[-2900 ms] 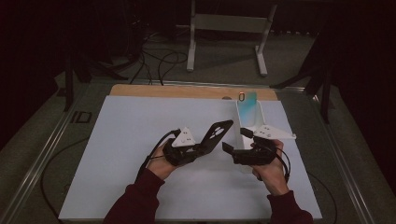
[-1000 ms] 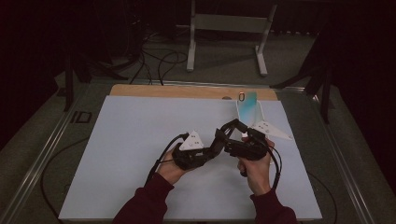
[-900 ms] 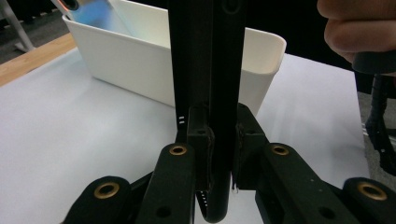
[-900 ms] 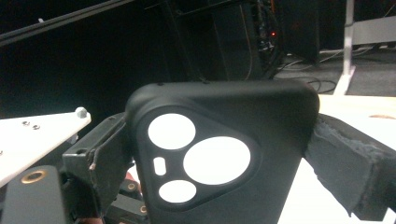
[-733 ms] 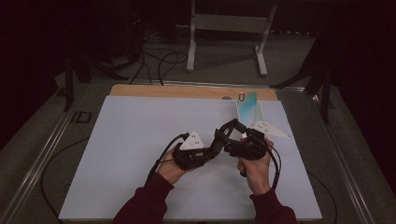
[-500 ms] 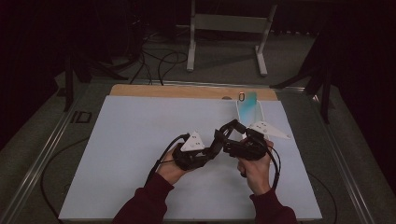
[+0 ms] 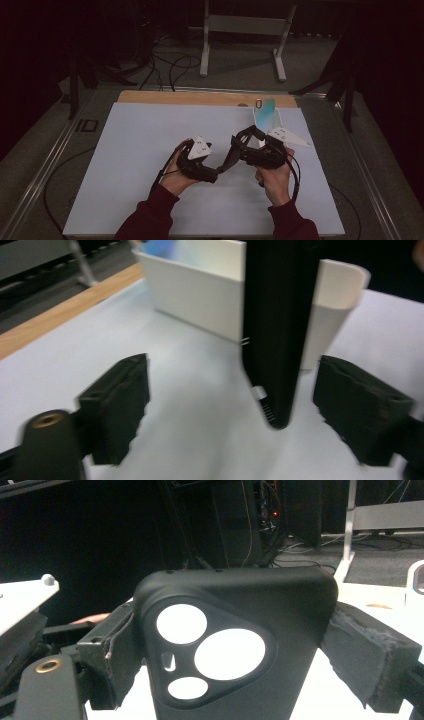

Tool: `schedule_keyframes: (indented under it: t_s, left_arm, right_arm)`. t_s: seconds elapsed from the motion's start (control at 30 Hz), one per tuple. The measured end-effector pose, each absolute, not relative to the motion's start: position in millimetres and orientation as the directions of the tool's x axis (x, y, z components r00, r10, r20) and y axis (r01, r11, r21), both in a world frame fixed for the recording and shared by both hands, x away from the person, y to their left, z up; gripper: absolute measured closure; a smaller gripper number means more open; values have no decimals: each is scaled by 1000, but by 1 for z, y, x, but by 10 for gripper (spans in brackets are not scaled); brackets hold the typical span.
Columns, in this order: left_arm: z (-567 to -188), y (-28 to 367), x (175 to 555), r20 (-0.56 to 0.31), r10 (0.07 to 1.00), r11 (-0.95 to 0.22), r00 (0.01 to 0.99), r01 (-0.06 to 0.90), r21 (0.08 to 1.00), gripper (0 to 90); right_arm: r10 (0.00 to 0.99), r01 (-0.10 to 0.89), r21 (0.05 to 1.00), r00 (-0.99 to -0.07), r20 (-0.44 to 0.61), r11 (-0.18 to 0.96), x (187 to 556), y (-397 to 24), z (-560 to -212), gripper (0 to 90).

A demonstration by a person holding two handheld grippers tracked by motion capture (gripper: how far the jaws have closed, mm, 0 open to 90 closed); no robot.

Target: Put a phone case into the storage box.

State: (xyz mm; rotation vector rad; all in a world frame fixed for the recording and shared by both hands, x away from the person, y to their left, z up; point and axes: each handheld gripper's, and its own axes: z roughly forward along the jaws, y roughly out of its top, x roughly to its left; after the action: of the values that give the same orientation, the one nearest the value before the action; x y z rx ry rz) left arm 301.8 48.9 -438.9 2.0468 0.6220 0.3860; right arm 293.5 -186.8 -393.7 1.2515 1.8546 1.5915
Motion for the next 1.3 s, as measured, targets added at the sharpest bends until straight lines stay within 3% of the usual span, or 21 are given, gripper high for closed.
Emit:
schedule_keyframes:
  t_s: [0.13, 0.33, 1.3]
  left_arm:
    - [-438, 58, 303, 27, 603, -425, 797, 292, 857, 61]
    - [-434, 79, 304, 32, 642, -406, 766, 304, 862, 3]
    - [-440, 153, 300, 54, 765, -369, 642, 367, 854, 0]
  right_arm:
    - [820, 361, 932, -520, 239, -43, 294, -188, -390, 145]
    - [828, 351, 935, -512, 230, -43, 298, -191, -385, 146]
    - [866, 321, 945, -453, 214, -65, 314, -206, -371, 147]
